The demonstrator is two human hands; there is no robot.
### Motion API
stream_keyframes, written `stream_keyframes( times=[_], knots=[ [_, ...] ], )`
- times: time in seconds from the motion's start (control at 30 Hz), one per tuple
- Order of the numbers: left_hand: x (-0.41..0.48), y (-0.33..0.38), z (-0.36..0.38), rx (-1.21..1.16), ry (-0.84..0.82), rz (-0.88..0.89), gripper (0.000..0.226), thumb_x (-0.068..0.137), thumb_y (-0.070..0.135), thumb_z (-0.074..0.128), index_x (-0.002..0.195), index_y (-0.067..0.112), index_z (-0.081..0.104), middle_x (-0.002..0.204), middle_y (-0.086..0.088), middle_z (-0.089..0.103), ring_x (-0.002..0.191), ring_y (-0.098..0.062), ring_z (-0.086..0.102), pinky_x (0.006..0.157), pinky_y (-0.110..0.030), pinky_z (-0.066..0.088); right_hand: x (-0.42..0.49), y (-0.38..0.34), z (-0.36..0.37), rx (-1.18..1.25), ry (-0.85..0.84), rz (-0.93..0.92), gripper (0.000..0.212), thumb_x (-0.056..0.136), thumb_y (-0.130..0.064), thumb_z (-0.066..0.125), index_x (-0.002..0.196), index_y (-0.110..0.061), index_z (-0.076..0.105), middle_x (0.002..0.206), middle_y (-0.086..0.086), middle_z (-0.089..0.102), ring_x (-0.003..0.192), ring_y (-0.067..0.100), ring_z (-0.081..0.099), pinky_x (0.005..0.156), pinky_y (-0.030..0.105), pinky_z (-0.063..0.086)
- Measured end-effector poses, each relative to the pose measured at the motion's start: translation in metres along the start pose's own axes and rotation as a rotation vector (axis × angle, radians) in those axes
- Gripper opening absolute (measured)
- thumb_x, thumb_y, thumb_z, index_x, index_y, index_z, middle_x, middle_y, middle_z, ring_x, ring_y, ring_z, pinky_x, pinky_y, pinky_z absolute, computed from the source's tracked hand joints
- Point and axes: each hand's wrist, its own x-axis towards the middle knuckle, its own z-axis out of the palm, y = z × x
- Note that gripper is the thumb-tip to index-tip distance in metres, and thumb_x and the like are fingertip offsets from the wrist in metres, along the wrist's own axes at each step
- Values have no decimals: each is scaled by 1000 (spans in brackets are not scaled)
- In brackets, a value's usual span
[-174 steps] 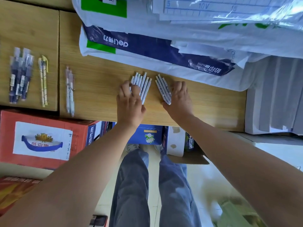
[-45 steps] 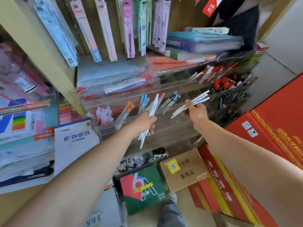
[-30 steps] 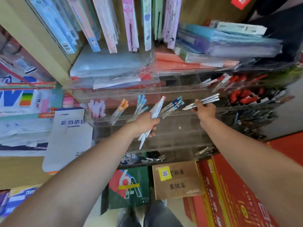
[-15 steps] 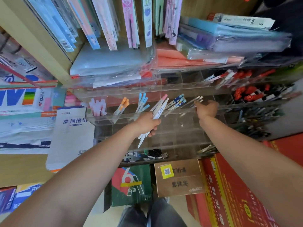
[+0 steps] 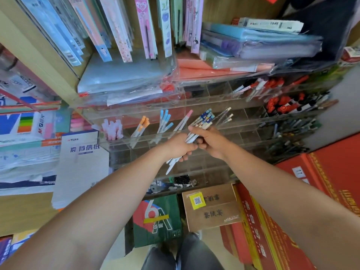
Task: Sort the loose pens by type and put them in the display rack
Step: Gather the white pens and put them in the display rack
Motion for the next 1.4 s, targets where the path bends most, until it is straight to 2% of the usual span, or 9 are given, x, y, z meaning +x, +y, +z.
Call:
stream_keyframes(
  times=[0.2,0.33,0.47,0.73,0.87,0.97,1.1,1.23,1.4],
  knots=[
    [-1,5,-2,-46,-31,-41,11,91,14,62,97,7,55,72,-5,58,56,-14,56,51,-24,49,-3,-4,-2,11,124,6,21,93,-8,58,74,-9,52,43,-7,44,36,4,29,36,16,22],
    [-6,5,-10,-48,-119,-182,14,93,15,60,103,12,52,74,-5,60,57,-14,57,52,-23,51,-2,-9,-20,65,295,4,16,93,-10,60,78,-7,54,51,-5,49,36,3,29,36,16,19],
    [-7,7,-8,-106,-99,-241,20,93,7,52,112,12,54,72,-3,48,53,-7,38,40,-15,27,-3,-9,-31,150,361,-12,9,92,-9,61,84,-6,57,74,5,55,40,3,31,36,16,20],
    [7,26,14,2,-74,-187,37,90,13,48,127,9,46,79,-5,55,58,-9,41,43,-17,28,-10,-4,-35,188,439,4,19,92,-10,59,75,-12,49,59,1,42,40,6,27,37,19,18],
    [16,37,25,94,-41,-60,36,94,13,47,130,10,46,82,-4,58,63,-12,48,52,-20,36,-13,-12,-48,161,510,-23,21,92,-9,58,73,-10,49,58,2,42,36,5,30,34,17,21],
    [24,43,26,461,61,103,45,93,24,55,135,12,43,118,-10,56,96,-21,56,77,-30,47,-16,-31,-71,129,657,-91,16,91,-9,60,80,-9,50,60,2,45,36,4,33,34,18,24],
    [36,39,25,906,136,223,70,92,28,56,151,15,20,159,-7,16,146,-27,16,118,-41,21,-13,-59,-110,60,884,-255,9,90,-14,63,91,-11,55,76,2,57,63,12,54,56,22,43],
    [49,31,27,1058,45,210,77,94,25,53,154,20,5,161,-3,-8,149,-22,-6,120,-40,5,-6,-74,-132,-70,1033,-381,16,91,-16,62,105,-12,57,101,7,62,96,23,61,88,34,50],
    [57,25,33,1138,-4,191,80,96,25,50,153,17,-6,160,-3,-18,148,-21,-13,121,-41,2,11,-66,-137,-130,1087,-395,22,92,-16,61,110,-3,59,106,13,65,100,24,63,94,36,50]
  ],
)
